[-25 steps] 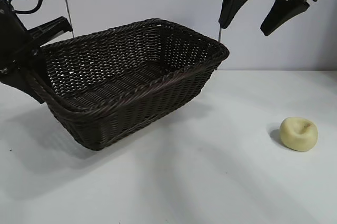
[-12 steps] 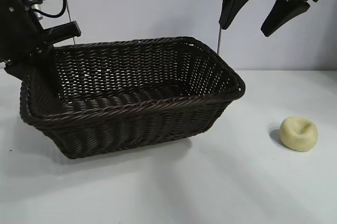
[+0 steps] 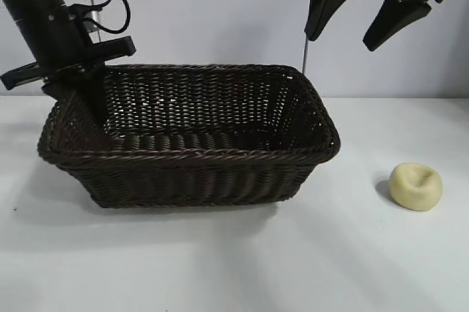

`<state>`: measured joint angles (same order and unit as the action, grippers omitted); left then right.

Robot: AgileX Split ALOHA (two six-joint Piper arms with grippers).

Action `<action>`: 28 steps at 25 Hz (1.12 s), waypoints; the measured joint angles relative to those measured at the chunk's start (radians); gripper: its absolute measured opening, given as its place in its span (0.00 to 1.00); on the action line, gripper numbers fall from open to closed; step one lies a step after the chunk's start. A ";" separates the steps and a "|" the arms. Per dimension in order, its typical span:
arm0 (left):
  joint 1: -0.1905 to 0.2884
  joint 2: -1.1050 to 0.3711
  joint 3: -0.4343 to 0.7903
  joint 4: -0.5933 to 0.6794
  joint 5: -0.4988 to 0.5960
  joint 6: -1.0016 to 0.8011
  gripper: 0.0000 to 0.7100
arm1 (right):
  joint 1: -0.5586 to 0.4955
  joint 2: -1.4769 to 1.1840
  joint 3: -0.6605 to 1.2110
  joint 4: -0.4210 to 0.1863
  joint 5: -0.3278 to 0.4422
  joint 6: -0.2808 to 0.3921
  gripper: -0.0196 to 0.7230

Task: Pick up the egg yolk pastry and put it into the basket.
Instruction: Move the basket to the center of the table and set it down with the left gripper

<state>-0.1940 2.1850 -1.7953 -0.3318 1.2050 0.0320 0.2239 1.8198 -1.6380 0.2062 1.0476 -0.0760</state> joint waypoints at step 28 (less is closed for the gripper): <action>-0.032 0.087 -0.037 -0.019 0.002 0.102 0.46 | 0.000 0.000 0.000 0.010 0.000 0.000 0.82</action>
<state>-0.2259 2.2715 -1.8320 -0.3512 1.2067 0.1340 0.2239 1.8198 -1.6380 0.2164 1.0476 -0.0760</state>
